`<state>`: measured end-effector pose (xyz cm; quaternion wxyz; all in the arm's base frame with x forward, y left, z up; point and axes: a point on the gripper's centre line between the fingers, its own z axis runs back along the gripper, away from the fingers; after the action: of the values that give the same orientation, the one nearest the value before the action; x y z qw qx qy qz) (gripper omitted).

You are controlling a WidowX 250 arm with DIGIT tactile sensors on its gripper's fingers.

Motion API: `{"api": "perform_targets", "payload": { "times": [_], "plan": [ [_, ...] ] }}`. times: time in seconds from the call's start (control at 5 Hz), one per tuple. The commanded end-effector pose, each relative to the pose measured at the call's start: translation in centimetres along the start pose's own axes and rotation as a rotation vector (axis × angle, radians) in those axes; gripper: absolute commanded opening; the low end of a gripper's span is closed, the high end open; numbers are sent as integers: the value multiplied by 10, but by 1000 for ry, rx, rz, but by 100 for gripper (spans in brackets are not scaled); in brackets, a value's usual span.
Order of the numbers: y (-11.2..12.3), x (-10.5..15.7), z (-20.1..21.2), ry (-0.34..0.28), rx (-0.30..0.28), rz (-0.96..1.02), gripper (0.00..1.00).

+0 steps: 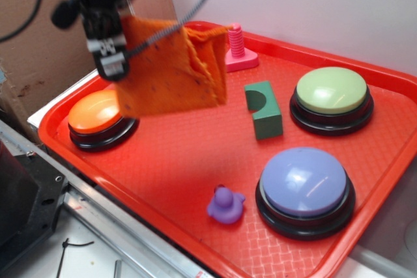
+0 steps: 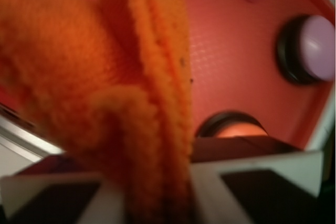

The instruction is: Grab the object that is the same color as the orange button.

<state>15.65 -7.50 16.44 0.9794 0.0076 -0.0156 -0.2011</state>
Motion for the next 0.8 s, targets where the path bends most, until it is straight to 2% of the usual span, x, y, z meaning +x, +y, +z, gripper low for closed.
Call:
{"api": "perform_targets", "payload": {
  "times": [0.0, 0.2, 0.4, 0.6],
  "plan": [
    [-12, -46, 112, -34, -46, 431, 0],
    [8, -58, 160, -80, -5, 481, 0],
    [30, -62, 160, -99, 34, 503, 0],
    [38, -58, 149, -86, 109, 437, 0]
  ]
}}
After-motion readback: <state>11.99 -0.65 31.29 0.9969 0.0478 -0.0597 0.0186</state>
